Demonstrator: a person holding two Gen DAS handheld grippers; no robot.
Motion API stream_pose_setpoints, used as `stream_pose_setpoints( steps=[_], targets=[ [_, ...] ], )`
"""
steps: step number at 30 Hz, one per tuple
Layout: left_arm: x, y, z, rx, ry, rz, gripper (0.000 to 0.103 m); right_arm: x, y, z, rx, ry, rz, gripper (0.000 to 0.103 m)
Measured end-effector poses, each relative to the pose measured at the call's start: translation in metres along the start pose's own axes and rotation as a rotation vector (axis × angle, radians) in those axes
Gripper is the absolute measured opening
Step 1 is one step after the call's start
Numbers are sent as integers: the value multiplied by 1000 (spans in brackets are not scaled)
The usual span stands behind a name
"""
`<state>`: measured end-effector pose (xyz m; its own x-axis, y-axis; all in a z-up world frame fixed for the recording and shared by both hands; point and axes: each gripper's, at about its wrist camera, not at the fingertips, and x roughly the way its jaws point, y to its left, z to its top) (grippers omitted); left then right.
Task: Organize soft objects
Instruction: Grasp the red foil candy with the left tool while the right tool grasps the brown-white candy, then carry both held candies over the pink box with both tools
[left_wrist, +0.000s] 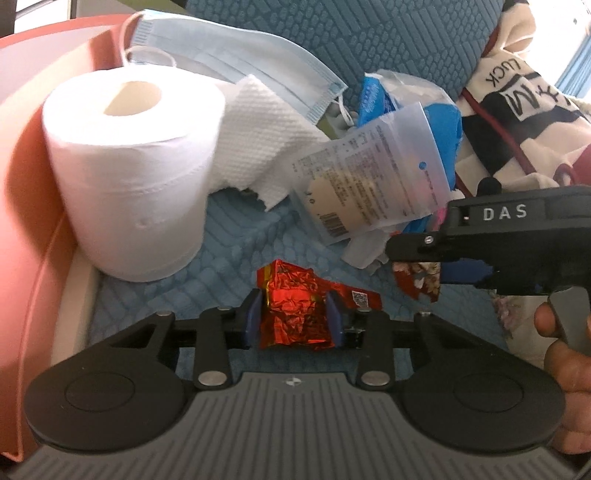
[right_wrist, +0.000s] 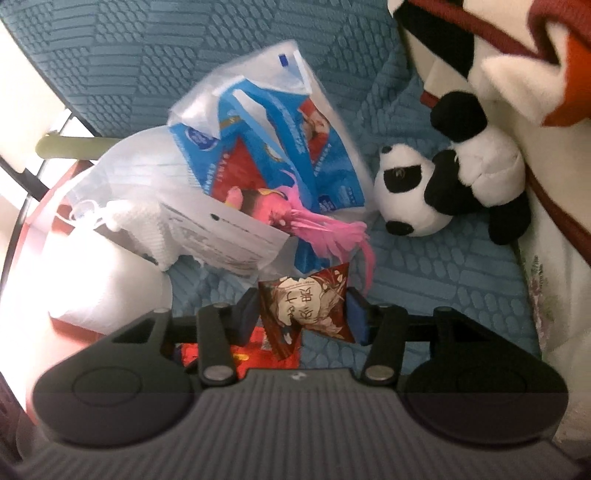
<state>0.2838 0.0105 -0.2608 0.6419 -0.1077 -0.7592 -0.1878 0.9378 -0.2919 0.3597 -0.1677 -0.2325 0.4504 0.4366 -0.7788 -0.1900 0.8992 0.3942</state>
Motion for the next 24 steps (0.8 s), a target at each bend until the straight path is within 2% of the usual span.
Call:
stream_pose_setpoints(
  steps=[12,24],
  targets=[
    [-45,13,-2,-29,-38,-6,42,-46,-2,-23,-30,-81,23,53],
    [-94,18,7,-33,-91,-19,42,-77,19,-47,-94,-148,5,53]
  ],
)
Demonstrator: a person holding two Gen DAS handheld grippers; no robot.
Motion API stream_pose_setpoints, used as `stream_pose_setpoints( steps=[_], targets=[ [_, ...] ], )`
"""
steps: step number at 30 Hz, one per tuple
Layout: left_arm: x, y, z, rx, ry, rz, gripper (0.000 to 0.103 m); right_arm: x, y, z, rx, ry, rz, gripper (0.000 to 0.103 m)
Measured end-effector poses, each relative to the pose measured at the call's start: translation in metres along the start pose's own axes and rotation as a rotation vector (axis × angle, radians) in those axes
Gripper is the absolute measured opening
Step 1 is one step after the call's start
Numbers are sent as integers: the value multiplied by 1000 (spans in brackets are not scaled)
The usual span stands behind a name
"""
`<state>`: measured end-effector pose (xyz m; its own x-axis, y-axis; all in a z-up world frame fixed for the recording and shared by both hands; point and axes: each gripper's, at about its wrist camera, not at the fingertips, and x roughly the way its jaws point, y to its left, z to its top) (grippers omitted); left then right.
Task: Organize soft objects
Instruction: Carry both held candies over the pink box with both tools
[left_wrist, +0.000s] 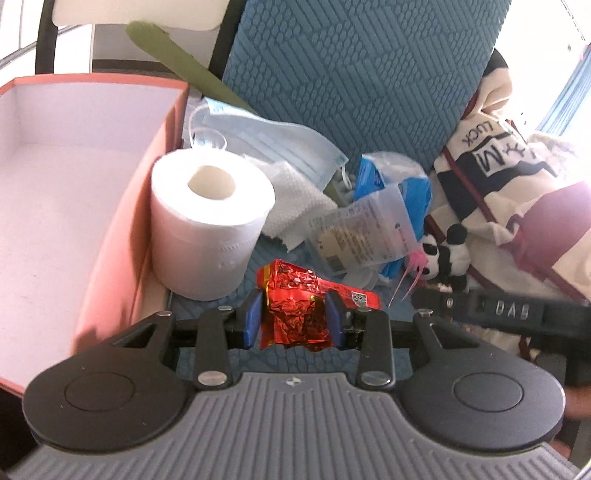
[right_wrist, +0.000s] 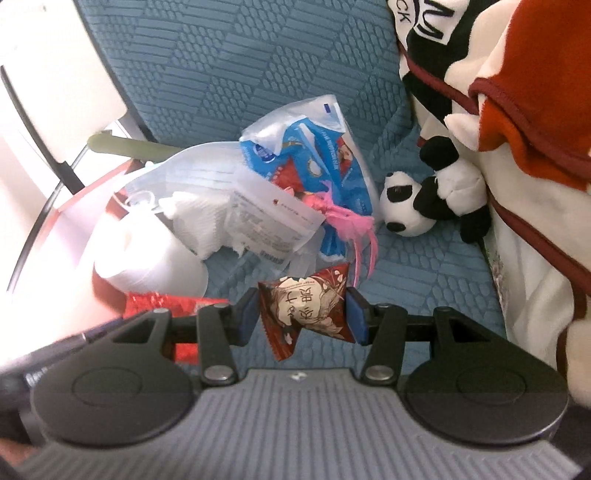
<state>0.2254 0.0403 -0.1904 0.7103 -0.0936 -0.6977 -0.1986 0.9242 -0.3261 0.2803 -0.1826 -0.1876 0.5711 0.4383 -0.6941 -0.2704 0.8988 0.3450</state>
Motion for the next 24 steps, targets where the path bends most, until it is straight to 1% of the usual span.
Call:
stream_pose_setpoints(
  steps=[3,13,17,20,24],
  targets=[
    [-9,1,2,1,-5,-12,42,-8,8,-5,-18,-18,-21,53],
    [-37,-2,10,29,-13,-26,42,-39,21,-6,-26,-80,-42,53],
    [-50,-3,19,45,-15,-42,42,-50,28,-10,-14,-84,-24,53],
    [-61,-4,25,52,-32,-49,42,-58,38,-11,-27,-93,-26,53],
    [-76,-1,31,40,-54,-57,42,-69,51,-9,-42,-109,-18,53]
  ],
)
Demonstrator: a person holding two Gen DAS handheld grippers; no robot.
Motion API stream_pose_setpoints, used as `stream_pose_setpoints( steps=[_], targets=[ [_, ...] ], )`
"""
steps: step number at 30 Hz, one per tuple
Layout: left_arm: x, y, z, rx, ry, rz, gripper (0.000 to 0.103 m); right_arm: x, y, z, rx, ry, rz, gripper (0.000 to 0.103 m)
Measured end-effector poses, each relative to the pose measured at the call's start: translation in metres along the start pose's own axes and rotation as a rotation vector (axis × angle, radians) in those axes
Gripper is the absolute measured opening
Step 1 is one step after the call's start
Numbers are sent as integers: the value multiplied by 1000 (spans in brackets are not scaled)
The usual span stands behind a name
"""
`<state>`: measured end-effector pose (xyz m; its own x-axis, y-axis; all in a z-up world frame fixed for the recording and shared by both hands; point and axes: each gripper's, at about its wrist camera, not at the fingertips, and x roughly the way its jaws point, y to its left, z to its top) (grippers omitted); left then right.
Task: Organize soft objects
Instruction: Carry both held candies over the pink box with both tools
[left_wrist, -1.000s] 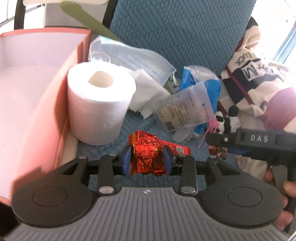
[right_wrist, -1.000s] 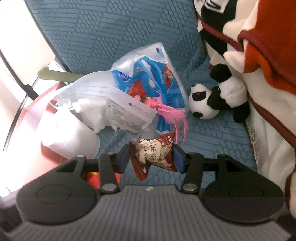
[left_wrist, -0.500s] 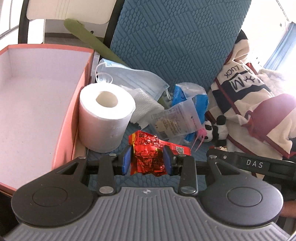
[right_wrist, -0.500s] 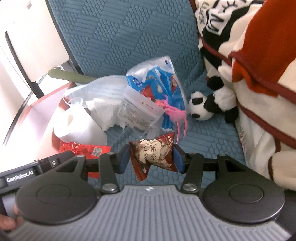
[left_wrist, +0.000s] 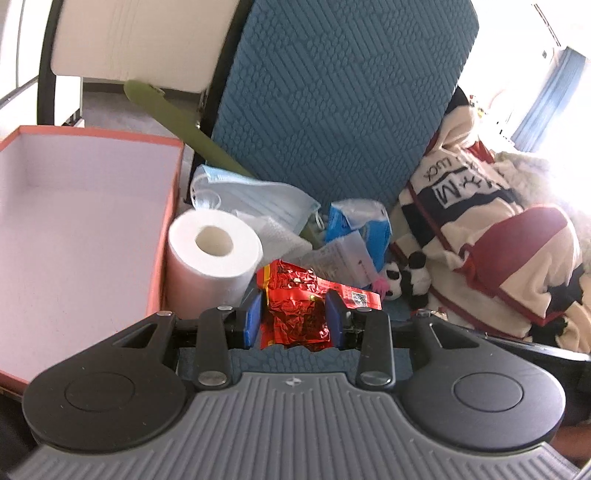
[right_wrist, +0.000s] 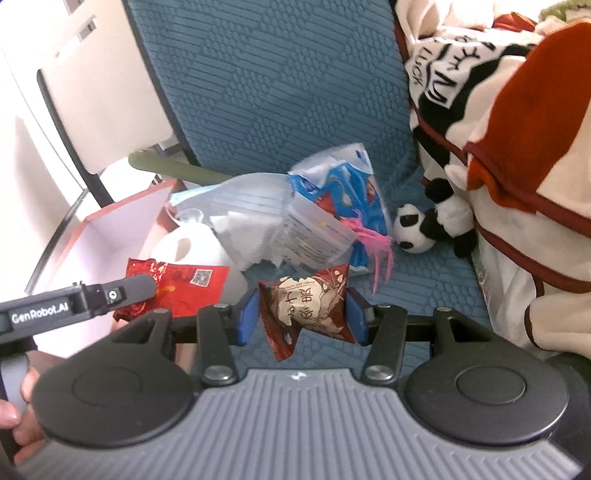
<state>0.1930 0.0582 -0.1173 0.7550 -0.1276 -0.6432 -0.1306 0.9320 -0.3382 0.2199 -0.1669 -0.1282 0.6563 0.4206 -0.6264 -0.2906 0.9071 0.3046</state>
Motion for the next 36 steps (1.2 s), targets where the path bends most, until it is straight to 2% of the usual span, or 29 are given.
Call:
stream_pose_setpoints(
  steps=[8,15,27,36],
  targets=[
    [-33,23,10,-36,-35,5,42,-13,32,5,-56,-24,22,53],
    [-71,54,15,-75,-79,10,42,-17,77,8,-120,-37,71,53],
    [-123,119,14,-149,-138,106,42,-15,163,7,-250,-15,186,53],
    [-136,175,9,-208,-122,182,42,11,215,-2,-321,46,234,53]
  ],
)
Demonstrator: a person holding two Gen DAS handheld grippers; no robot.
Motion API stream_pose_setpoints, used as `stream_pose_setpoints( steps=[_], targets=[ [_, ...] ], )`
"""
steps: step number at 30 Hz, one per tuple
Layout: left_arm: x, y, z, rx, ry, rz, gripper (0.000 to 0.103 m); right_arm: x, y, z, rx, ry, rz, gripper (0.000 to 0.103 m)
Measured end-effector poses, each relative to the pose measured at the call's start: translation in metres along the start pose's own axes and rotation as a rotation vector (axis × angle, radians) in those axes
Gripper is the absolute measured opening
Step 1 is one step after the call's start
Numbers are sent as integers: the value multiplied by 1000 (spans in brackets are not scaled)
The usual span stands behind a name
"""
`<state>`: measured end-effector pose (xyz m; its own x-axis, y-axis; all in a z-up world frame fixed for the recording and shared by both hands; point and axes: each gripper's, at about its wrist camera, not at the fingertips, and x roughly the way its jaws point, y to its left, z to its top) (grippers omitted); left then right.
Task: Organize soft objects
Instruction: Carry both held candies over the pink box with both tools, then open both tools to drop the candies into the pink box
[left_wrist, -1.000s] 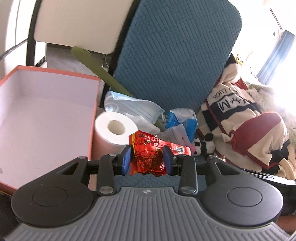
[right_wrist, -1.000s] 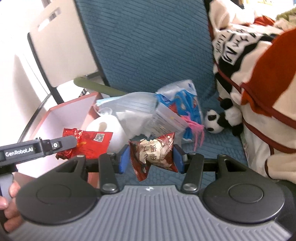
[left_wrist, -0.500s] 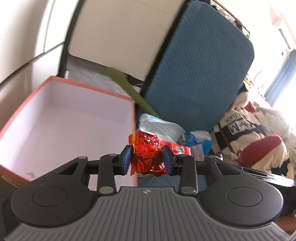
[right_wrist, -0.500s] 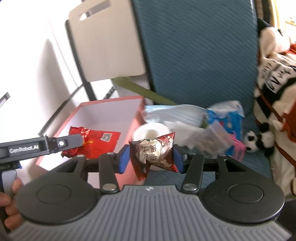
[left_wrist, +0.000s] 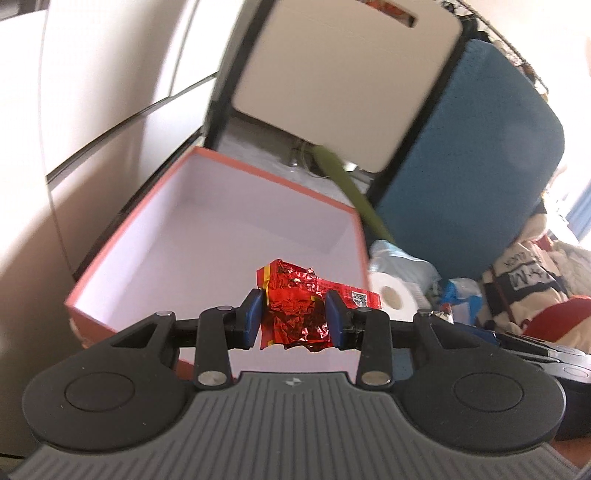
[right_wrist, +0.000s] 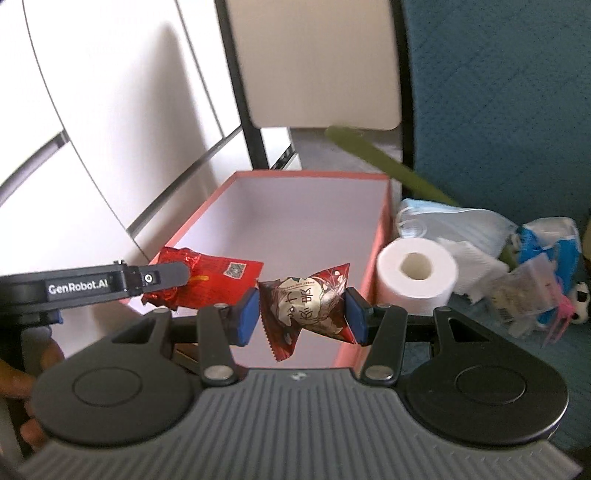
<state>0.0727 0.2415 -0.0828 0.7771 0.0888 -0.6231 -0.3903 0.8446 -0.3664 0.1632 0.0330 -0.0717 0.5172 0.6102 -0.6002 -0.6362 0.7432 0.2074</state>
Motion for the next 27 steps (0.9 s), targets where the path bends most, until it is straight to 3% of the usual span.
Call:
stream_pose_setpoints(
  steps=[16,27],
  targets=[
    [75,69,7,-61,155,42,42,100,19,6,-11,148,-26,53],
    [103,91,17,-62,179,52,43,139,21,12,-19,193,-40,54]
  ],
)
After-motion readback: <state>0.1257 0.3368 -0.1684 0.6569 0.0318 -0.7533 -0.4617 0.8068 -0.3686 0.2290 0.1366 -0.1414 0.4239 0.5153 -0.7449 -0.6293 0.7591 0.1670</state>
